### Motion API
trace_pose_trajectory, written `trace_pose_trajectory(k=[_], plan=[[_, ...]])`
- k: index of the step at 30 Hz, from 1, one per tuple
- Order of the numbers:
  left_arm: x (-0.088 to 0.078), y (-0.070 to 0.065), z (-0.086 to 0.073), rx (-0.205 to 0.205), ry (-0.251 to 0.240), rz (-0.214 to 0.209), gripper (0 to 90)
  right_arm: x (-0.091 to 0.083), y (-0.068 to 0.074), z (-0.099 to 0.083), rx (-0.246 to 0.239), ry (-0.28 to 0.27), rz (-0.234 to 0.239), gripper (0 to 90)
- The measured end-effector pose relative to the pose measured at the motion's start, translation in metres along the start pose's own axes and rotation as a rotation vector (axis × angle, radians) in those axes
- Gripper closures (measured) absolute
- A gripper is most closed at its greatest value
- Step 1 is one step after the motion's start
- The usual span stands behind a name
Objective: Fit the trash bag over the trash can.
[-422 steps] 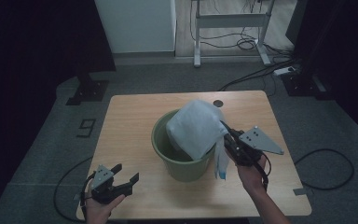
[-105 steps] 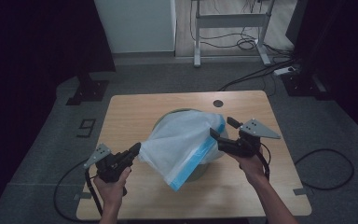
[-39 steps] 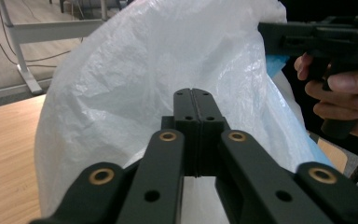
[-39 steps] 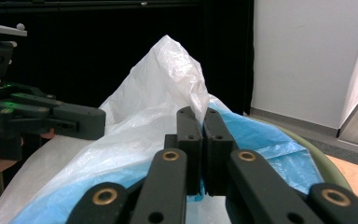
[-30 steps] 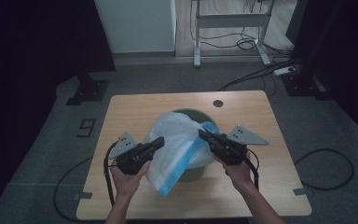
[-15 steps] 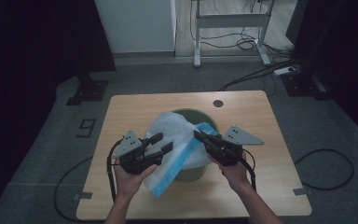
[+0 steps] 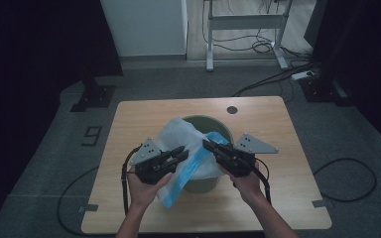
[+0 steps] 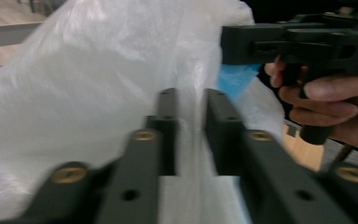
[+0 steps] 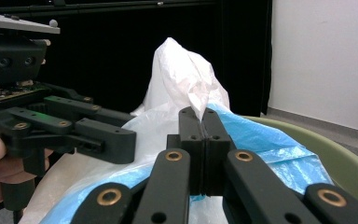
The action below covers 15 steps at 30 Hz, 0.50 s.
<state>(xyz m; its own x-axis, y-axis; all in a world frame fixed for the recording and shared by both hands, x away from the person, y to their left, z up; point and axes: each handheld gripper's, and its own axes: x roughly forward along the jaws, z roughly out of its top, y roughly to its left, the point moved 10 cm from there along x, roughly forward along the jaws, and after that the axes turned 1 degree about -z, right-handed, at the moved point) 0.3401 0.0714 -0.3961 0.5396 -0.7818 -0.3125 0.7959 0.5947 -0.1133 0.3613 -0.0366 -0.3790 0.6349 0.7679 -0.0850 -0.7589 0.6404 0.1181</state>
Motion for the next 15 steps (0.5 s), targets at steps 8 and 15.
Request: trace_pose_trajectory(k=[8, 15], plan=[[-0.012, 0.007, 0.012, -0.061, -0.107, 0.017, 89.9, -0.015, -0.002, -0.002, -0.02, -0.036, -0.029, 60.9], [-0.018, 0.008, 0.014, -0.118, -0.149, -0.016, 89.9, -0.032, 0.002, -0.011, -0.049, -0.037, -0.039, 60.9]])
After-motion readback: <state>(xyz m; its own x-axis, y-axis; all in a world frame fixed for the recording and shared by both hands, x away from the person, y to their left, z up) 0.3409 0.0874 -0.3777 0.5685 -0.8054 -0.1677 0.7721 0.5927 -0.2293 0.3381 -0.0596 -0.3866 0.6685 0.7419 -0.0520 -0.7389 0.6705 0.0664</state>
